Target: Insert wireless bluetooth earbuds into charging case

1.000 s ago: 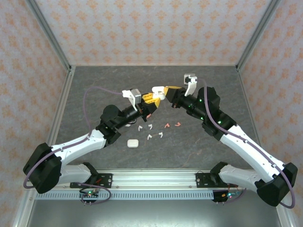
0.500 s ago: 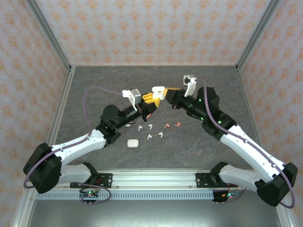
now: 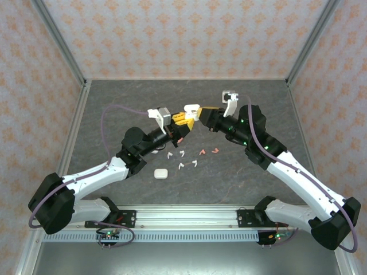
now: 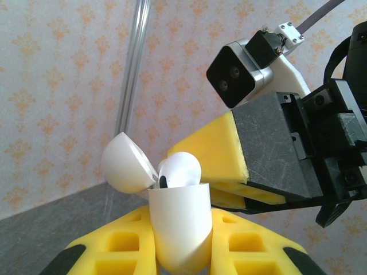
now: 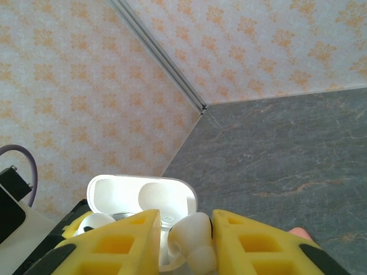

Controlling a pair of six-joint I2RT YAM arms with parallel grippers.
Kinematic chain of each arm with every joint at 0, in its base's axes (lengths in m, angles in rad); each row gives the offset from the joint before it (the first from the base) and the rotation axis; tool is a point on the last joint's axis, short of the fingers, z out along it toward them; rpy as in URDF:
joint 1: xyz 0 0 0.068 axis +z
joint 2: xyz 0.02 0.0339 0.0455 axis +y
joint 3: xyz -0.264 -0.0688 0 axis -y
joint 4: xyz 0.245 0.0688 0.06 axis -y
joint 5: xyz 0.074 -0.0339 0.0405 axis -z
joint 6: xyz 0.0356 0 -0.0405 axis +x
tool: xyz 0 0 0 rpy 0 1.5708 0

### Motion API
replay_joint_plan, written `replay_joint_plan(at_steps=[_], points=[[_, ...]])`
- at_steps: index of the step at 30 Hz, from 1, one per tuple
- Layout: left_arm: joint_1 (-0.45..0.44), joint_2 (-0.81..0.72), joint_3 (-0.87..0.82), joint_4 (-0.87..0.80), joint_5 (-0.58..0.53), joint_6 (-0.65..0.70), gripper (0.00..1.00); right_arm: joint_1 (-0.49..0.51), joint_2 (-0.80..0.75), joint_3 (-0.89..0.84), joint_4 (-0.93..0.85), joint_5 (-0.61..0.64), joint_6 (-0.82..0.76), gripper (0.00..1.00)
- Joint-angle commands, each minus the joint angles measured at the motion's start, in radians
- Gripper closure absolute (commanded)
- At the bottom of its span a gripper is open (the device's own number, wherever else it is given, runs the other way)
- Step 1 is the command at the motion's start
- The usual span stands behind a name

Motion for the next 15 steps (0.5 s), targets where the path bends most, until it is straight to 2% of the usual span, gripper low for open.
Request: replay_joint_plan(at_steps=[1,15], points=[[-0.006,0.004,0.026,0.09,-0.01,-0.007,1.0,0.007,0.003,0.041,-0.023,-0.049,0.009,0.69],[-0.006,0.011,0.025,0.104,-0.001,-0.01,1.0,0.007,-0.001,0.069,-0.031,-0.05,0.016,0.6]])
